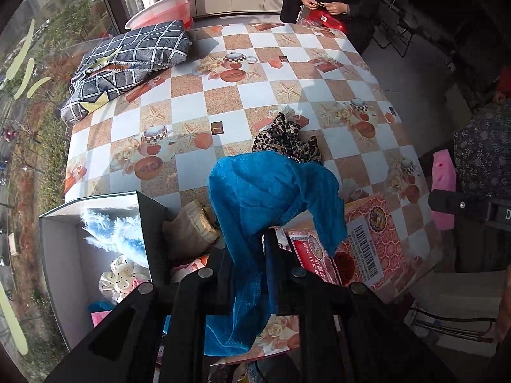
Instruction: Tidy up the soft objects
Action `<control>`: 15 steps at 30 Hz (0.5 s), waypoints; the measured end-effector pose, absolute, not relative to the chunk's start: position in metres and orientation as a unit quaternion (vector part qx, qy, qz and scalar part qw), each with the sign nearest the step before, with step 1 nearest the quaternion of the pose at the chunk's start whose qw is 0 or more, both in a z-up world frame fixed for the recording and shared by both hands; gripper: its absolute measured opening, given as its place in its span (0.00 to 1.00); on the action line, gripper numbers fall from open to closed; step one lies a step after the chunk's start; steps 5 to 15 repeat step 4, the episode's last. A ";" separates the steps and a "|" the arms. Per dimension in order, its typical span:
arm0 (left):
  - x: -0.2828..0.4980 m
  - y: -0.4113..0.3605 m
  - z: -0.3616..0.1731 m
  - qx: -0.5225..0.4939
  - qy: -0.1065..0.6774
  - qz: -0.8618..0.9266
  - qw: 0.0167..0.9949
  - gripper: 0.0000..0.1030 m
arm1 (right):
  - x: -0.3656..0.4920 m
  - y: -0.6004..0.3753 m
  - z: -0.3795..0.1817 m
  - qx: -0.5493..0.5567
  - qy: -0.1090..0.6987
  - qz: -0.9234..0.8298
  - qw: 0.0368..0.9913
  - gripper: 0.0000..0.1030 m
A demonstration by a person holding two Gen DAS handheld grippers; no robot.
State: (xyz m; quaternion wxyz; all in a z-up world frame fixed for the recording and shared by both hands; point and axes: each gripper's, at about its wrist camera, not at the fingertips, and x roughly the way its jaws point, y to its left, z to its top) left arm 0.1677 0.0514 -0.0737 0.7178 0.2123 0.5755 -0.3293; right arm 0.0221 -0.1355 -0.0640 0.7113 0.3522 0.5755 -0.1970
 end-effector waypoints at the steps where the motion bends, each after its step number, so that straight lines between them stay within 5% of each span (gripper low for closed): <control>1: 0.164 0.055 -0.072 0.212 0.575 -0.333 0.717 0.16 | 0.022 -0.129 -0.060 0.349 0.575 -0.195 0.714 0.54; 15: 0.156 0.066 -0.066 0.212 0.572 -0.339 0.716 0.16 | 0.025 -0.110 -0.051 0.343 0.575 -0.187 0.719 0.54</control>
